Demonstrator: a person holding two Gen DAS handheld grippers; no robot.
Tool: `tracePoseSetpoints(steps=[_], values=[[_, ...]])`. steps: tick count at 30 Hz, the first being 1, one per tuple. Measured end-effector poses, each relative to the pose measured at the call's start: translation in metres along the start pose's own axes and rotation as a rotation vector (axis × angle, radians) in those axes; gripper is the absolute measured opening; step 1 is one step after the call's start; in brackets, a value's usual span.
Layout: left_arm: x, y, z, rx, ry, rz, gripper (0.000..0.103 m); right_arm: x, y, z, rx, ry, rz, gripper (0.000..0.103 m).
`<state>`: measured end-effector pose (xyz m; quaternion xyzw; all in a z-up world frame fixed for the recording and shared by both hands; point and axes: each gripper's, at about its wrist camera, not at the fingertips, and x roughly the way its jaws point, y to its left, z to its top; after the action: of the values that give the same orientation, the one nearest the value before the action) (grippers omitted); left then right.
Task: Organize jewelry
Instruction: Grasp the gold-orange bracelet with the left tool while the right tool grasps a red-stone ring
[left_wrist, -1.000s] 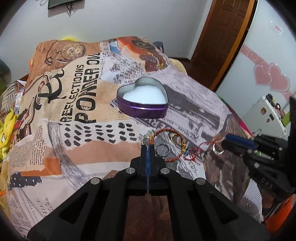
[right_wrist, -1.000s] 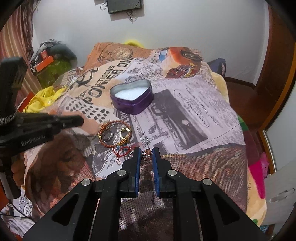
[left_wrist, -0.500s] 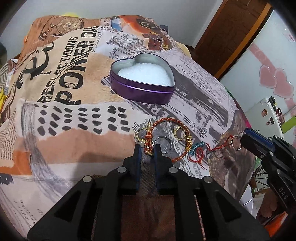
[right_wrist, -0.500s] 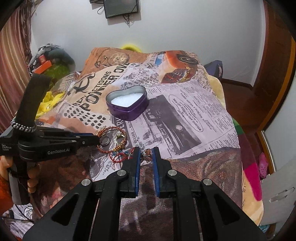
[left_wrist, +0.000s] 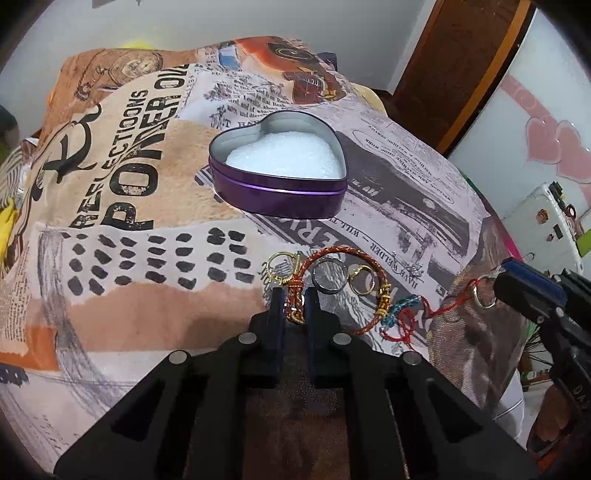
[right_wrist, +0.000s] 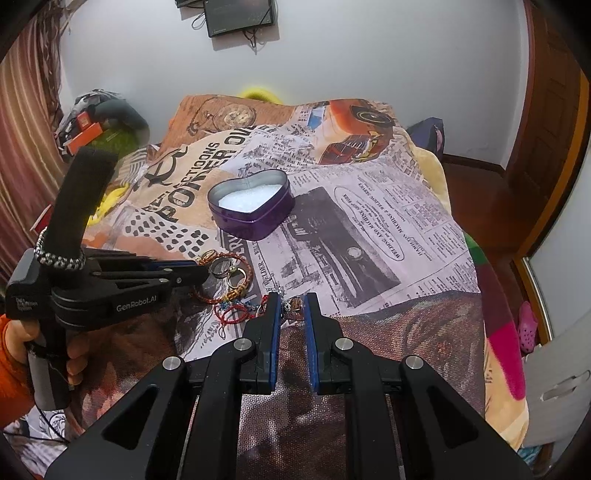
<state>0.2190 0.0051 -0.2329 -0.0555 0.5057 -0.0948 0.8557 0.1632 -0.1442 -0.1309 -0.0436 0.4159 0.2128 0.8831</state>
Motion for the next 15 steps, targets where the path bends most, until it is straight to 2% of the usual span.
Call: tracePoseSetpoints(steps=[6, 15], values=[[-0.014, 0.005, -0.003, -0.013, -0.035, -0.001, 0.009, -0.005, 0.0, 0.004, -0.001, -0.015, -0.01, 0.011], [-0.058, 0.004, 0.0, 0.004, -0.142, 0.009, 0.009, -0.018, 0.007, 0.016, -0.016, -0.065, -0.024, 0.011]])
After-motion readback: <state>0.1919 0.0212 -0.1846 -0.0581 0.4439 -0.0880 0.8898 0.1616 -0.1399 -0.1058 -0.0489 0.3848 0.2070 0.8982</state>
